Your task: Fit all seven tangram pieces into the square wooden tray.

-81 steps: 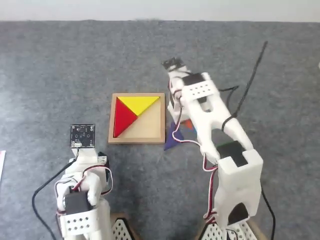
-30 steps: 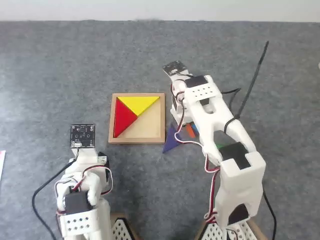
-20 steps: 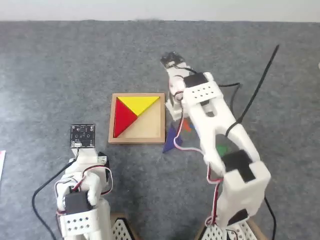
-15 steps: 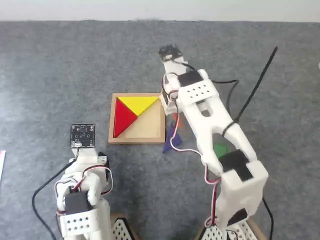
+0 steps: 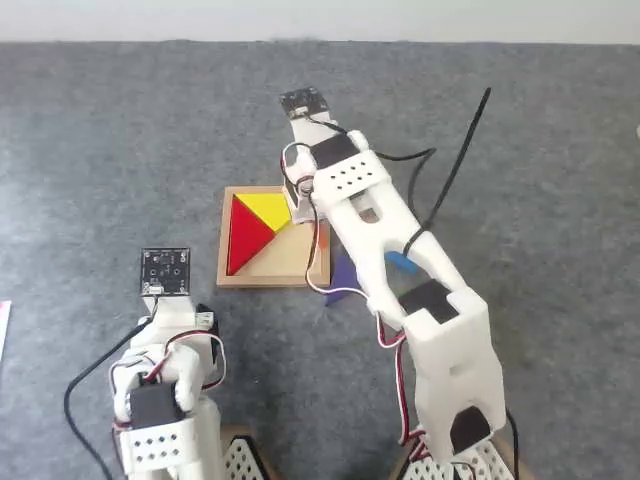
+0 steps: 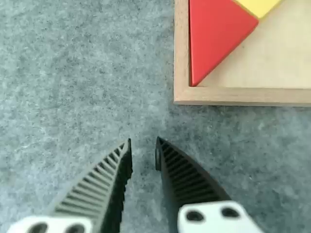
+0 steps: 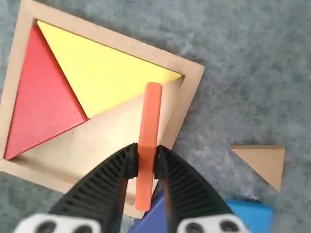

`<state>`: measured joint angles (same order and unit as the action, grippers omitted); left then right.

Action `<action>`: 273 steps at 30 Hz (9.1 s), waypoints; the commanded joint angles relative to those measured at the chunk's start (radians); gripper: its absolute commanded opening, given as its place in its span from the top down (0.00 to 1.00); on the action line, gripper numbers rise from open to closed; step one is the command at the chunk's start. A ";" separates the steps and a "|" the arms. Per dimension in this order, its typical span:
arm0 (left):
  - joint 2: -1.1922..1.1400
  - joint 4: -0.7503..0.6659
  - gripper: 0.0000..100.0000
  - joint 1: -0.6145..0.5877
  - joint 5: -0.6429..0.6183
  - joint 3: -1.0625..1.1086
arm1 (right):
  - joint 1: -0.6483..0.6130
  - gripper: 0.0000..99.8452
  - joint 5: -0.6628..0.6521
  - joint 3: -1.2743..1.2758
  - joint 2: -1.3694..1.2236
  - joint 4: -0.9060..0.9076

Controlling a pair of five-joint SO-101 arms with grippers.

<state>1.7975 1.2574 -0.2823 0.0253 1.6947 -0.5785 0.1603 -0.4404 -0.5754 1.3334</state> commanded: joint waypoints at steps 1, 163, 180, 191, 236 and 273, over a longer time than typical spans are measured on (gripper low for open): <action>0.020 0.005 0.92 0.005 0.000 -0.012 | -0.001 0.98 0.015 -0.058 0.005 0.012; 0.020 0.005 0.92 0.005 0.000 -0.012 | -0.045 0.98 -0.123 0.129 0.018 -0.340; 0.020 0.005 0.92 0.005 0.000 -0.012 | -0.113 0.99 -0.138 0.618 0.469 -0.285; 0.020 0.005 0.92 0.005 0.000 -0.012 | -0.059 0.99 -0.132 0.569 0.266 -0.403; 0.020 0.005 0.92 0.005 0.000 -0.012 | 0.084 0.99 -0.181 0.365 0.156 -0.321; 0.020 0.005 0.92 0.005 0.000 -0.012 | 0.015 0.99 -0.282 0.456 0.140 -0.437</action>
<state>1.7975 1.2574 -0.2823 0.0253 1.6947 -0.5646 -0.1128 0.0752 -0.4342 0.8485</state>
